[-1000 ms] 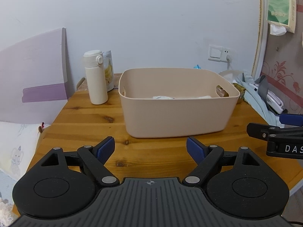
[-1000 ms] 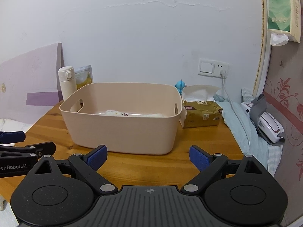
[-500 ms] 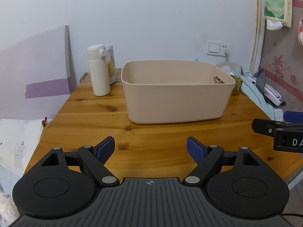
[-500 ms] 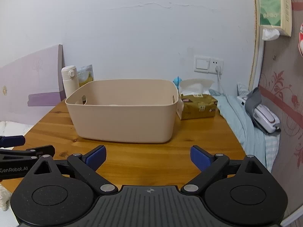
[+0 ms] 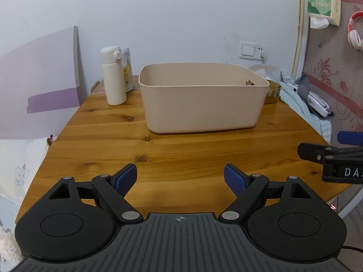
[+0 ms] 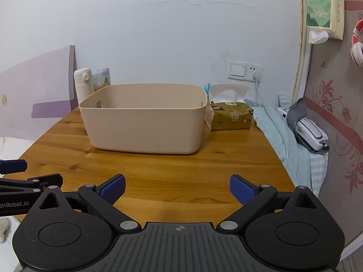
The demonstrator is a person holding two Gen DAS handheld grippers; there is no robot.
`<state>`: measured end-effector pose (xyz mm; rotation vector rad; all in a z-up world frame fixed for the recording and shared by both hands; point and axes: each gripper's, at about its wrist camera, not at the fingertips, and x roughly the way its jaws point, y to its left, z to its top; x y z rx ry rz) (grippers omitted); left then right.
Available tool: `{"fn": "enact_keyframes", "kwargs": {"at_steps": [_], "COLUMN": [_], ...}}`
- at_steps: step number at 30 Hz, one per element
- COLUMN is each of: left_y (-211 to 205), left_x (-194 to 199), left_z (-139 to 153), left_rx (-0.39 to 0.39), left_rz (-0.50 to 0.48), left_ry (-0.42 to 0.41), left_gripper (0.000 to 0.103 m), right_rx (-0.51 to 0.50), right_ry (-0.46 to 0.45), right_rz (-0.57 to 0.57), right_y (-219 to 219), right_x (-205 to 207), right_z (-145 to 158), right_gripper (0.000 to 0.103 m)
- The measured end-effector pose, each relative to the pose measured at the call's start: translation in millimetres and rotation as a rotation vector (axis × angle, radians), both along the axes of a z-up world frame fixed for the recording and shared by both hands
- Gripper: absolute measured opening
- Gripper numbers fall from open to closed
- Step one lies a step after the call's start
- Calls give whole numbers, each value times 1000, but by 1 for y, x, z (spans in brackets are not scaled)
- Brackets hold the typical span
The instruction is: Organize objects
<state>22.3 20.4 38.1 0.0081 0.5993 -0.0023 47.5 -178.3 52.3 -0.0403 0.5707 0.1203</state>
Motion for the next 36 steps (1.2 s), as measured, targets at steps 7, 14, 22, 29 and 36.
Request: {"fn": "enact_keyframes", "kwargs": {"at_steps": [7, 14, 22, 29, 36], "left_y": [3, 3, 4, 7, 9], "left_x": [-10, -11, -12, -9, -3], "left_z": [1, -6, -9, -15, -20], "left_rx": [-20, -38, -39, -45, -40], "left_rz": [3, -4, 1, 1, 4], "left_ry": [7, 27, 37, 55, 73], "left_gripper": [85, 89, 89, 89, 89], "right_rx": [2, 0, -17, -17, -21], "right_ry": [18, 46, 63, 78, 85], "right_rz": [5, 22, 26, 28, 28], "right_y": [1, 3, 7, 8, 10], "right_x": [-10, -18, -20, -18, -14], "right_z": [-6, -16, -20, -23, -24], "right_gripper": [102, 103, 103, 103, 103]}}
